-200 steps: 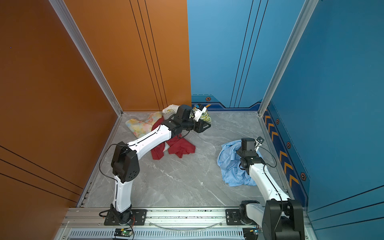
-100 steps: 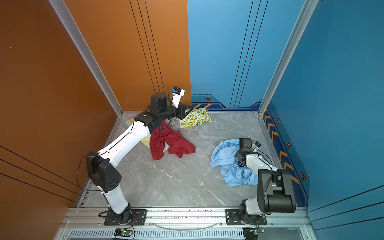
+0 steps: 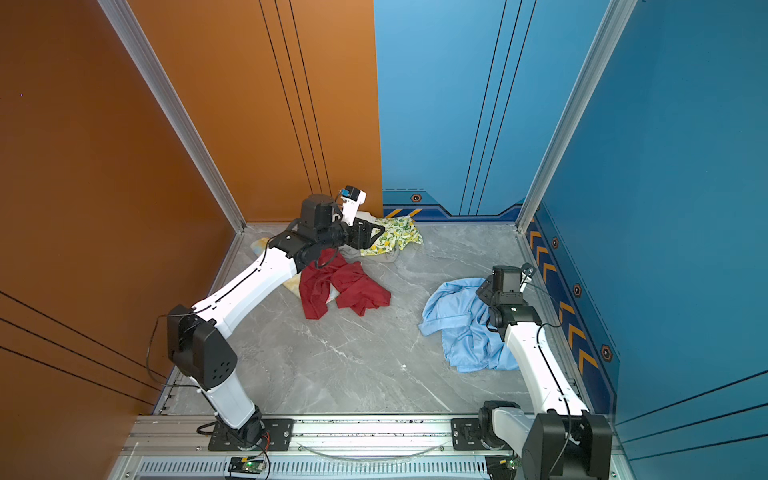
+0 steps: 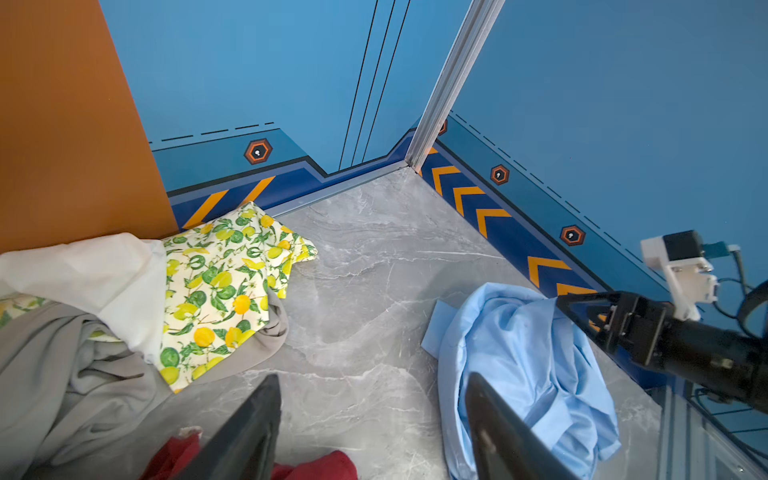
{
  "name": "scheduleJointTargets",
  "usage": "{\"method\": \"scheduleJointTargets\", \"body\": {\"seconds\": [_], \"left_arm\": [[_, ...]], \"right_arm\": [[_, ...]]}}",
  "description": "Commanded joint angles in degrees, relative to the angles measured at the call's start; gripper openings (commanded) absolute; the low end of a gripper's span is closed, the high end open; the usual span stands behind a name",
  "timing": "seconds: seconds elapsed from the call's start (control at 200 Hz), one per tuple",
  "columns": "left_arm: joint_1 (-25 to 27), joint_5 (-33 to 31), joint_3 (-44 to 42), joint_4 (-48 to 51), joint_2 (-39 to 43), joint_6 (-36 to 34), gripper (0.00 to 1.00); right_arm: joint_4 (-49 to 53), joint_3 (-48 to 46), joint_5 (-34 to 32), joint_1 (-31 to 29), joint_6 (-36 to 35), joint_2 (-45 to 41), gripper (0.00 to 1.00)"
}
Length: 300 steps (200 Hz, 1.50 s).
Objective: Pick out a specific cloth from the pile
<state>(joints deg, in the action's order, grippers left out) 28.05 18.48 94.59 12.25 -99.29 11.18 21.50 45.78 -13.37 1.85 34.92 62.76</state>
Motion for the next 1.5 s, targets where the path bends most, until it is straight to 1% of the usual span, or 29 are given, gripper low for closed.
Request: {"method": "scheduleJointTargets", "body": {"seconds": [0.0, 0.09, 0.125, 0.135, 0.16, 0.22, 0.265, 0.355, 0.475, 0.576, 0.666, 0.776, 0.856, 0.911, 1.001, 1.131, 1.266, 1.361, 1.467, 1.497], "left_arm": [[-1.33, -1.79, -1.66, 0.24, 4.11, -0.96, 0.77], [-2.32, -3.00, -3.38, 0.23, 5.96, -1.42, 0.84], [-2.85, -3.62, -4.05, 0.23, 6.76, -1.51, 0.85], [-2.94, -3.87, -4.23, 0.23, 7.01, -1.51, 0.89], [-3.35, -4.29, -4.78, 0.24, 7.64, -1.51, 0.94], [-4.39, -5.73, -6.12, 0.23, 9.07, -1.30, 1.00], [-5.30, -6.88, -7.33, 0.13, 10.32, -1.08, 0.98], [-7.25, -8.66, -9.72, 0.19, 12.67, -0.68, 0.98], [-9.83, -13.15, -13.51, 0.23, 16.51, -1.02, 0.98], [-12.43, -17.36, -17.88, -0.02, 20.00, -1.40, 0.98], [-15.28, -21.07, -23.74, -0.92, 23.50, -1.71, 0.98], [-19.71, -24.25, -33.47, -9.43, 27.83, -1.03, 0.98], [-22.86, -26.33, -40.48, -14.90, 29.59, -0.35, 0.98], [-24.75, -26.98, -43.73, -17.96, 29.48, -0.55, 0.98], [-26.65, -28.98, -47.54, -21.58, 27.43, -1.95, 0.98], [-27.52, -32.21, -49.13, -22.48, 21.48, -4.06, 0.98], [-27.75, -32.29, -51.15, -24.63, 17.49, -4.90, 0.98], [-28.05, -32.29, -54.10, -29.34, 16.96, -5.60, 0.98], [-28.69, -32.18, -55.65, -31.65, 16.25, -5.72, 0.98], [-28.92, -31.92, -56.38, -32.80, 16.08, -5.57, 0.98]], "right_arm": [[4.29, 2.67, 0.24, -0.60, -3.98, -1.53, 0.89], [3.77, 4.48, 0.68, -1.48, -6.28, -2.20, 0.95], [3.12, 5.27, 1.04, -1.87, -7.63, -2.29, 0.98], [2.94, 5.50, 1.08, -1.96, -7.92, -2.29, 0.99], [2.57, 6.23, 1.23, -2.35, -8.84, -2.23, 1.00], [1.56, 8.04, 1.41, -3.19, -10.98, -1.72, 1.00], [0.63, 9.39, 1.82, -3.79, -12.67, -1.02, 1.00], [-0.82, 12.18, 2.27, -4.61, -15.18, 0.58, 1.00], [-4.12, 15.13, 3.36, -5.44, -19.34, 2.30, 1.00], [-8.63, 15.43, 4.36, -5.80, -22.97, 2.89, 1.00], [-15.18, 12.09, 3.93, -5.89, -25.94, 2.24, 1.00], [-24.80, 4.97, 4.54, -5.80, -30.54, 0.73, 1.00], [-32.95, -0.61, 3.54, -5.33, -32.99, 0.83, 1.00], [-37.87, -3.64, 3.79, -4.26, -33.09, 2.00, 1.00], [-41.79, -5.99, 5.24, -2.68, -32.34, 5.09, 1.00], [-44.81, -8.01, 6.87, -2.46, -32.69, 9.75, 1.00], [-48.18, -11.23, 7.77, -2.22, -32.97, 12.01, 1.00], [-49.97, -13.15, 7.29, -2.13, -34.03, 13.14, 1.00], [-53.24, -14.89, 7.44, -1.77, -33.95, 15.04, 1.00], [-52.32, -14.62, 7.26, -1.78, -33.96, 14.99, 1.00]]}}
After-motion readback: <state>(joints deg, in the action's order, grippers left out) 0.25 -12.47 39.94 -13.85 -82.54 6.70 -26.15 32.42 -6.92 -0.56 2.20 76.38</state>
